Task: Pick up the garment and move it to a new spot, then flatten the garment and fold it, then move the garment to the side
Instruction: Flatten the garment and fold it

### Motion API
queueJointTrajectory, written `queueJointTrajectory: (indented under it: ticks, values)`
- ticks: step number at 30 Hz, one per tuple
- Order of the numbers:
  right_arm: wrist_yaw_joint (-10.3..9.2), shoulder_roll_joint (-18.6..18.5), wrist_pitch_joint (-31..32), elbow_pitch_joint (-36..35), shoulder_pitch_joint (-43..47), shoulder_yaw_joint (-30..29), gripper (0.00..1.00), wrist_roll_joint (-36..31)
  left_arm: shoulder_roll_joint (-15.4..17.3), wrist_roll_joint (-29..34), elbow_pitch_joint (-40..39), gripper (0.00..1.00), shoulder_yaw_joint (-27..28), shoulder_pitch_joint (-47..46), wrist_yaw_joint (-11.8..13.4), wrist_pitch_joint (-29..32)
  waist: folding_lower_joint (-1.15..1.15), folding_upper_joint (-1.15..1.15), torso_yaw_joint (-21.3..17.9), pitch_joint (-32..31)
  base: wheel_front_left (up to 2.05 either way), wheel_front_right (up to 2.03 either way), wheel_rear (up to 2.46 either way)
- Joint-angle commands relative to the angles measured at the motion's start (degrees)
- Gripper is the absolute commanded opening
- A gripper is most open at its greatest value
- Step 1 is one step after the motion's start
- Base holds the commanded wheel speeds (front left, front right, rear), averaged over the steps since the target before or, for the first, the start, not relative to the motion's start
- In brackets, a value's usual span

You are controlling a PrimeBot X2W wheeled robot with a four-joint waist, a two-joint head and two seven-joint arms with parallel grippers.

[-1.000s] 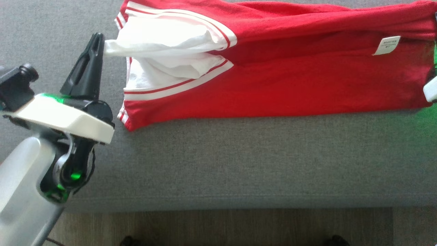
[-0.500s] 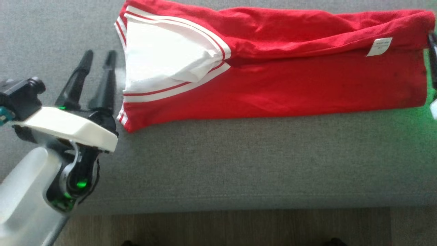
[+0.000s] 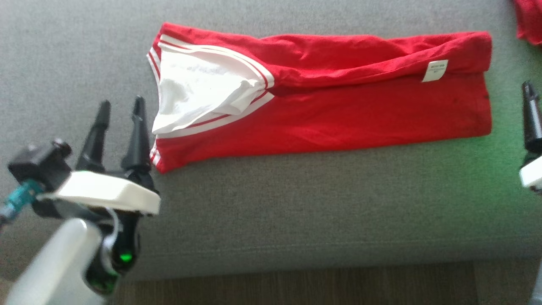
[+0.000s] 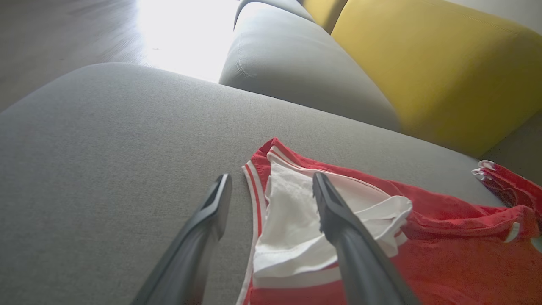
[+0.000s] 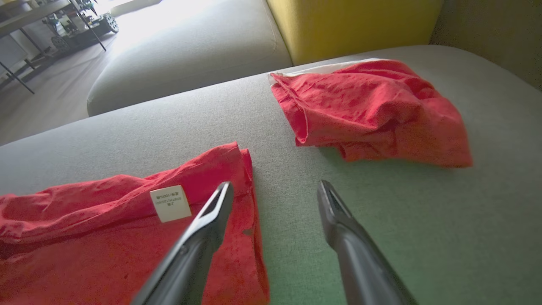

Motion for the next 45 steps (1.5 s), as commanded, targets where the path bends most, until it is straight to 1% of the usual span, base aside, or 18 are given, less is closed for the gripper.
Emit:
queueJointTrajectory:
  ticks: [1,2,3,5,8,11,16,24,28,29,30,31,34,39,42,45]
  values:
    - [-0.02,0.25,-0.88,-0.94,0.36,1.33,1.0,0.07,-0.2,2.3,-2.36,1.0,3.63,0.53,0.71,-0.65,0.01,0.0,-0.04,-1.48,0.0,0.0,0.0]
    - [-0.02,0.64,-1.27,-0.13,0.22,1.62,1.0,0.25,-1.38,3.72,-2.76,1.0,4.11,1.37,0.86,-0.66,0.01,0.0,0.05,-1.92,0.0,0.0,0.0]
    - [-0.02,0.64,-1.27,-0.13,0.22,1.62,1.0,0.25,-1.38,3.72,-2.76,1.0,4.11,1.37,0.86,-0.66,0.01,0.0,0.05,-1.92,0.0,0.0,0.0]
    - [-0.02,1.21,-2.17,1.84,-0.52,2.35,1.0,0.49,-3.7,6.17,-3.24,1.0,4.66,3.13,0.73,-0.67,0.01,0.0,0.23,-2.74,0.0,0.0,0.0]
    - [-0.02,1.63,-3.49,5.5,-3.02,4.21,1.0,0.32,-6.74,8.56,-3.11,1.0,4.83,5.45,-0.41,-0.68,0.01,0.0,0.53,-3.8,0.0,0.0,0.0]
    - [-0.02,1.81,-4.9,9.63,-7.08,6.79,1.0,-1.62,-8.66,10.19,-2.18,1.0,4.85,6.79,-1.69,-0.69,0.01,0.0,0.74,-4.49,0.0,0.0,0.0]
    - [-0.02,1.27,-5.67,18.72,-15.44,9.32,1.0,-6.09,-10.76,12.06,-0.59,1.0,3.52,6.75,-3.78,-0.69,0.01,0.0,1.76,-4.94,0.0,0.0,0.0]
    - [-0.02,-2.89,-4.86,33.96,-26.39,10.24,1.0,-12.96,-12.99,13.06,2.22,1.0,2.25,6.12,-6.04,-0.69,0.01,0.0,3.86,-4.13,0.0,0.0,0.0]
    - [-0.02,-4.28,-3.74,39.33,-29.95,11.68,1.0,-14.87,-13.9,13.17,3.45,1.0,2.02,5.95,-7.02,-0.7,0.01,0.0,4.05,-3.76,0.0,0.0,0.0]
    - [-0.02,-4.56,-3.66,40.24,-30.61,12.07,0.73,-15.03,-14.06,13.26,3.68,1.0,2.04,5.9,-7.19,-0.7,0.01,0.0,4.01,-3.72,0.0,0.0,0.0]
    - [-0.02,-4.96,-3.59,41.09,-31.17,12.65,0.25,-15.23,-14.2,13.34,3.88,1.0,2.11,5.85,-7.34,-0.7,0.01,0.0,3.93,-3.72,0.0,0.0,0.0]
    - [-0.02,-5.3,-3.53,41.89,-31.62,13.13,0.0,-15.27,-14.33,13.39,4.08,1.0,2.24,5.83,-7.49,-0.7,0.01,0.0,3.81,-3.75,0.0,0.0,0.0]
    - [-0.02,-5.95,-2.9,44.06,-32.23,14.62,0.0,-14.88,-14.54,13.44,4.7,1.0,2.73,5.97,-7.91,-0.7,0.01,0.0,3.24,-4.18,0.0,0.0,0.0]
    - [-0.02,-7.01,-0.39,46.18,-31.37,17.18,0.0,-12.14,-14.75,12.54,5.38,1.0,3.97,6.65,-8.71,-0.7,0.01,0.0,1.8,-5.23,0.0,0.0,0.0]
    - [-0.02,-7.66,1.67,46.43,-30.03,18.83,0.0,-9.26,-14.86,12.08,5.64,1.0,4.6,7.08,-9.14,-0.7,0.01,0.0,0.84,-5.98,0.0,0.0,0.0]
    - [-0.02,-8.62,4.32,45.11,-28.1,20.96,0.0,-5.44,-14.89,11.82,5.86,1.0,4.96,7.49,-9.46,-0.7,0.01,0.0,-0.12,-6.64,0.0,0.0,0.0]
